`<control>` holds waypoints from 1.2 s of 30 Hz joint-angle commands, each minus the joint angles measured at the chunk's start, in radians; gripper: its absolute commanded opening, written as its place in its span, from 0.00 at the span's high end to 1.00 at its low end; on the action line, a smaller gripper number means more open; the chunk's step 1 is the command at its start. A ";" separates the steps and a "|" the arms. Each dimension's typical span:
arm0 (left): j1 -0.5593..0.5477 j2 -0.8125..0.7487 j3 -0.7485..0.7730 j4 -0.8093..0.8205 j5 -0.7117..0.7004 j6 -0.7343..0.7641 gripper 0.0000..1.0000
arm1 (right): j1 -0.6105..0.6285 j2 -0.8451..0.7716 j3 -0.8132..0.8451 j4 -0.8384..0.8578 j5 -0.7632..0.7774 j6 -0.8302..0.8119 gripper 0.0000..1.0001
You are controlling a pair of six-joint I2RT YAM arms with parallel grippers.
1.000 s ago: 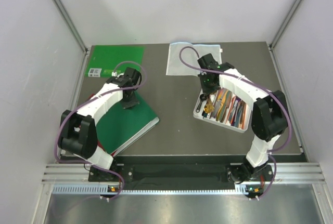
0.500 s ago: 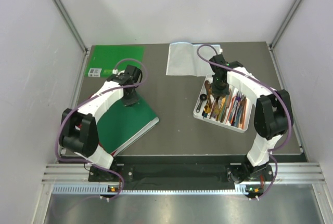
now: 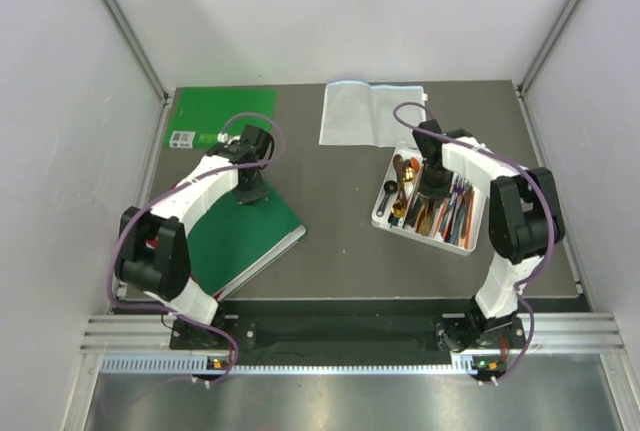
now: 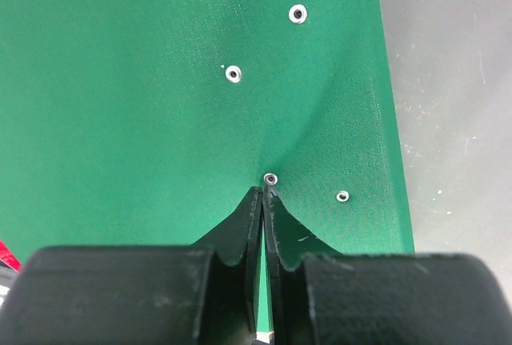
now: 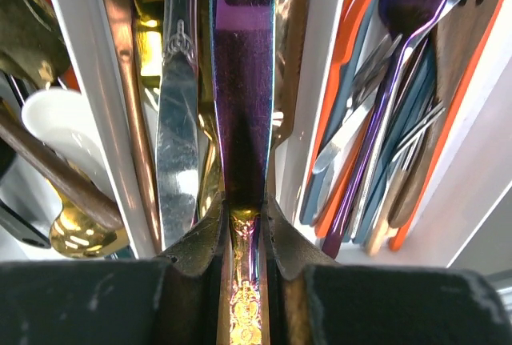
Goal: Sort the eating utensils into containers
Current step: Place the knife in the storage box.
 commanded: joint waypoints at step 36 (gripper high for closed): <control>0.002 0.043 0.084 -0.035 -0.049 0.020 0.92 | -0.076 0.300 0.449 0.092 -0.096 -0.136 0.62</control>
